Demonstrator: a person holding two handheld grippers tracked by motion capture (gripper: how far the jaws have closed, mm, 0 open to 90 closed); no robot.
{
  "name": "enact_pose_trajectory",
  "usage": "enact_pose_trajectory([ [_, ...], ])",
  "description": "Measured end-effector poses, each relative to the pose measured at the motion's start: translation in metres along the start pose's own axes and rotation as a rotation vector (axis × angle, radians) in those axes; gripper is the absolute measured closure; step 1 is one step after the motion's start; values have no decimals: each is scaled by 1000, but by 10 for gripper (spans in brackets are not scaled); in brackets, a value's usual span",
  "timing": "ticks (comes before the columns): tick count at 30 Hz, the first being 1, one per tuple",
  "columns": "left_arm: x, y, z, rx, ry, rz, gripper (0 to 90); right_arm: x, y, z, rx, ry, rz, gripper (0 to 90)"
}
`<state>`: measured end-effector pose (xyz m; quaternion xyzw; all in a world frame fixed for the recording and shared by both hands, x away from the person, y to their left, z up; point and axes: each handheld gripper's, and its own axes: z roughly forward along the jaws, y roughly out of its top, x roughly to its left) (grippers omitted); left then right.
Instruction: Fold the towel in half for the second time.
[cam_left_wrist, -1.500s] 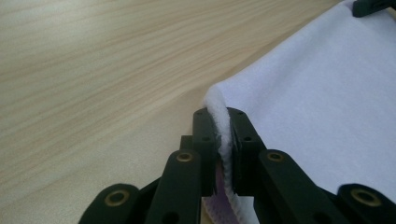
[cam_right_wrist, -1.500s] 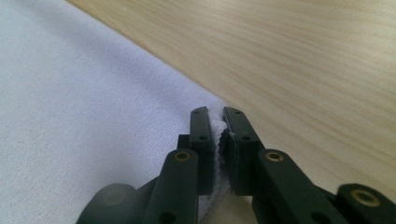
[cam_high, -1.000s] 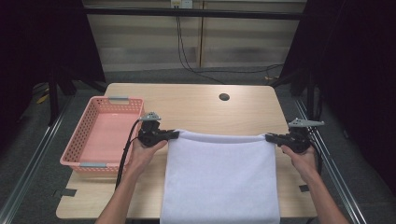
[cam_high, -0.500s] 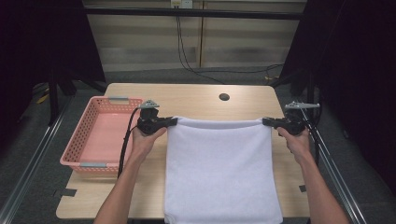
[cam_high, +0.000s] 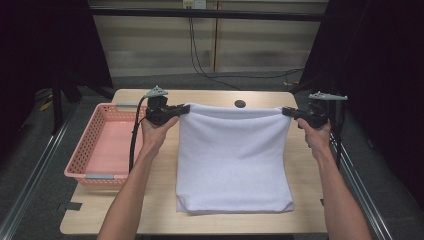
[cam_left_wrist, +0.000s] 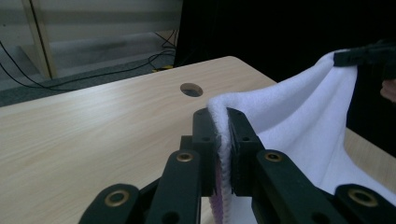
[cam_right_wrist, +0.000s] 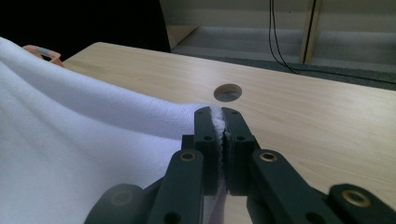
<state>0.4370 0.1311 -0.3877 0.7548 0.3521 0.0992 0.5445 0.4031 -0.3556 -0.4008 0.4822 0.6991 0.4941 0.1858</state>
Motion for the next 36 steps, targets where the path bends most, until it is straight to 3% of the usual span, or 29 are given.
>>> enact_pose_trajectory([
  [8,-18,-18,-21,35,-53,45,837,14,-20,-27,-3,78,-33,857],
  [11,-25,-21,-34,57,-67,84,835,21,-26,-44,-9,116,-61,856],
  [16,-42,-32,-54,40,-99,98,835,35,-37,-70,-8,170,-94,856],
  [19,-53,-49,-61,45,-108,66,833,46,-50,-82,13,193,-119,854],
  [21,-61,-65,-65,45,-139,43,831,54,-62,-89,25,207,-129,852],
  [24,-70,-86,-72,77,-153,58,830,64,-83,-100,47,217,-121,842],
  [27,-75,-105,-81,95,-173,33,822,69,-105,-110,72,216,-116,837],
  [29,-79,-117,-84,134,-179,48,792,71,-119,-114,93,229,-108,821],
  [31,-82,-126,-83,169,-186,57,791,76,-130,-116,152,192,-141,797],
  [36,-86,-143,-88,229,-214,54,792,84,-152,-119,215,220,-131,803],
])
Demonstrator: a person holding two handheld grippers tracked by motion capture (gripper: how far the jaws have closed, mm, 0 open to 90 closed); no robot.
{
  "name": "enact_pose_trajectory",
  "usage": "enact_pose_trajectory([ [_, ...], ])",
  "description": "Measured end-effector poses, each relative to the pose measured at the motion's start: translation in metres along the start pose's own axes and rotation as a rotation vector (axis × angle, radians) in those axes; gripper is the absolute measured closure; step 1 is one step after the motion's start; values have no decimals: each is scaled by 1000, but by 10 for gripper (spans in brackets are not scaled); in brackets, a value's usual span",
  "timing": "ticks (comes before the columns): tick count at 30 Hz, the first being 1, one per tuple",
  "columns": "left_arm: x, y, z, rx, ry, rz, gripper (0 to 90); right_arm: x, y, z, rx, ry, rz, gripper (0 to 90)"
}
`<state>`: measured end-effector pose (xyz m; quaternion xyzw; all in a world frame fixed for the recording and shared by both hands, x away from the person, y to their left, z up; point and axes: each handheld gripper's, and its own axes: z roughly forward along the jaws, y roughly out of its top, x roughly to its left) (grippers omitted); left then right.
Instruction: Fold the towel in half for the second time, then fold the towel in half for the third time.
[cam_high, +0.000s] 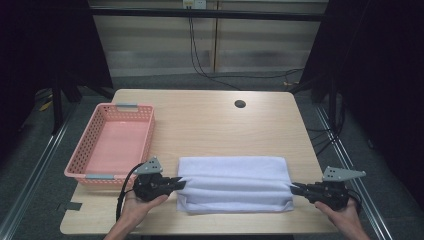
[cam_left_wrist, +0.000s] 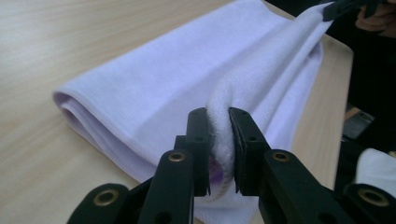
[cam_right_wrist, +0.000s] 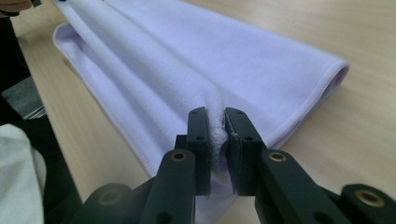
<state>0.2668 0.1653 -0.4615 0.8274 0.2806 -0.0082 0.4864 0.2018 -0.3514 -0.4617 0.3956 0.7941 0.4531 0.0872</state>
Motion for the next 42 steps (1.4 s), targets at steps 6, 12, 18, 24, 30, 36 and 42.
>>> enact_pose_trajectory([
  [6,-13,-19,-7,64,-39,18,770,10,-15,-6,52,51,38,690],
  [12,-6,-18,-19,-19,-62,-15,622,14,-17,-11,20,36,67,512],
  [18,17,5,6,6,-3,-6,611,-7,1,11,-5,-68,123,476],
  [24,40,6,37,112,63,-26,581,-28,6,49,110,-150,127,457],
  [30,48,3,49,133,105,-37,571,-31,8,62,152,-179,98,696],
  [36,47,12,67,131,73,-26,603,-45,4,52,128,-244,108,751],
  [42,48,18,74,127,71,-26,573,-42,5,39,40,-274,111,527],
])
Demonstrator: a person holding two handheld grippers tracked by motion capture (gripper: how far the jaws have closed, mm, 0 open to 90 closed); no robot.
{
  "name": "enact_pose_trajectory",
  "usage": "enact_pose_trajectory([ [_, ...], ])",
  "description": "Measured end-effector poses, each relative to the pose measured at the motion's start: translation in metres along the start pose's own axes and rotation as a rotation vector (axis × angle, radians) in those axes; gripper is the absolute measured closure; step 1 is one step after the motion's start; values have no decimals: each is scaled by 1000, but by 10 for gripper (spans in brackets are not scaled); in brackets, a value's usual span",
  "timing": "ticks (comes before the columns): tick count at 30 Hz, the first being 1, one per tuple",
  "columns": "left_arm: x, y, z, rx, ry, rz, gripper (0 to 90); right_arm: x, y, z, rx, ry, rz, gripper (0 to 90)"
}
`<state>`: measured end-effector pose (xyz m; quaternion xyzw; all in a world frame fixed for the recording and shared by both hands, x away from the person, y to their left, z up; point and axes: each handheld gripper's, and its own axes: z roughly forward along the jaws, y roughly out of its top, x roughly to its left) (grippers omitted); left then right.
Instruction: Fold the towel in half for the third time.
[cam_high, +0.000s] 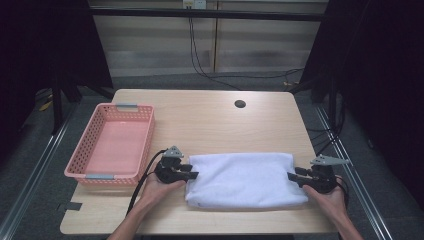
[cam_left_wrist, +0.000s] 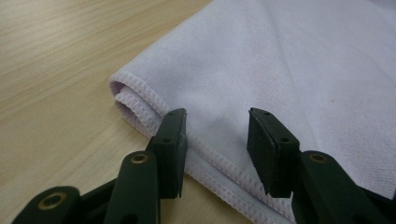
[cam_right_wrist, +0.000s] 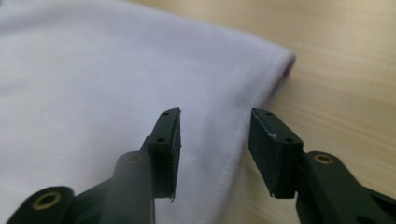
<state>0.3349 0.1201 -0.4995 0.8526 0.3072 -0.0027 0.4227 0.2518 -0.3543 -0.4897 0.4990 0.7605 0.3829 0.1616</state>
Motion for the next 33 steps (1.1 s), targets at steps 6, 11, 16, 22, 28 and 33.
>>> enact_pose_trajectory([
  [6,10,7,-1,-28,25,-48,488,35,6,-11,-63,103,-34,490],
  [11,15,12,-4,-53,53,-65,453,66,9,-8,-58,198,-95,501],
  [16,20,11,-4,-39,74,-75,439,93,10,-1,-43,231,-158,494],
  [22,26,15,-3,-51,80,-94,445,131,20,22,-9,311,-225,465],
  [28,28,22,3,-47,73,-76,454,162,41,52,21,427,-228,460],
  [33,28,22,1,-50,69,-87,439,192,58,78,53,491,-269,422],
])
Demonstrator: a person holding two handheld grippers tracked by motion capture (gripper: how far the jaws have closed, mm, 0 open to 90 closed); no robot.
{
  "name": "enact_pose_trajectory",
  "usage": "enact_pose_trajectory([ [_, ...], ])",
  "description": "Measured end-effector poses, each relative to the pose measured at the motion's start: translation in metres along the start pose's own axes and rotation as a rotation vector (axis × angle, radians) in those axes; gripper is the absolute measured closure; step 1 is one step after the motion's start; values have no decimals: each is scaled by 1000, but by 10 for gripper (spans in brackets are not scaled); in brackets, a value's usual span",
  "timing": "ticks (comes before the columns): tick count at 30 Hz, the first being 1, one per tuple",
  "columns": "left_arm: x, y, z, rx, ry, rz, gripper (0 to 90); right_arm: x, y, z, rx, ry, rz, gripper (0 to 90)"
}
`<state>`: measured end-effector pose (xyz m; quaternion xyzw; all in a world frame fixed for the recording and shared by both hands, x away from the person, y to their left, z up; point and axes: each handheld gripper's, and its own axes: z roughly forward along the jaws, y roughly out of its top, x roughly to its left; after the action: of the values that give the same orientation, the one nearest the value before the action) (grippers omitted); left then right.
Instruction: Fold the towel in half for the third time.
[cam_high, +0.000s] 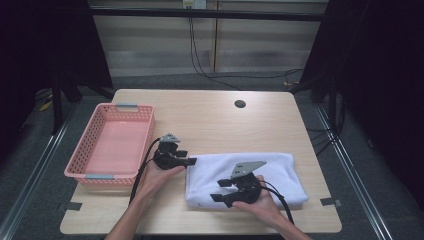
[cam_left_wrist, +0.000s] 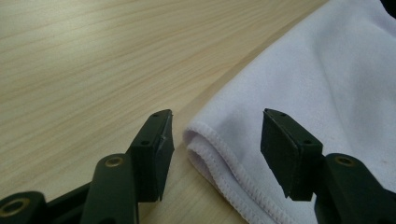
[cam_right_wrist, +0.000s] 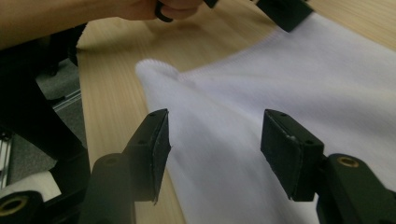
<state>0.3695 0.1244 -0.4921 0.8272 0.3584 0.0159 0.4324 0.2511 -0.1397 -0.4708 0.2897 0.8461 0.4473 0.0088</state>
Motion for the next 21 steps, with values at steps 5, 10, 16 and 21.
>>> enact_pose_trajectory([
  [5,3,-3,-2,2,17,-9,427,12,14,31,43,40,-53,389],
  [10,5,-3,-5,-1,23,-13,419,22,15,55,89,50,-113,322],
  [16,9,-4,-5,-3,31,-23,410,26,15,68,141,4,-161,358],
  [21,10,-4,-5,-5,13,-39,398,28,12,70,150,-3,-203,368],
])
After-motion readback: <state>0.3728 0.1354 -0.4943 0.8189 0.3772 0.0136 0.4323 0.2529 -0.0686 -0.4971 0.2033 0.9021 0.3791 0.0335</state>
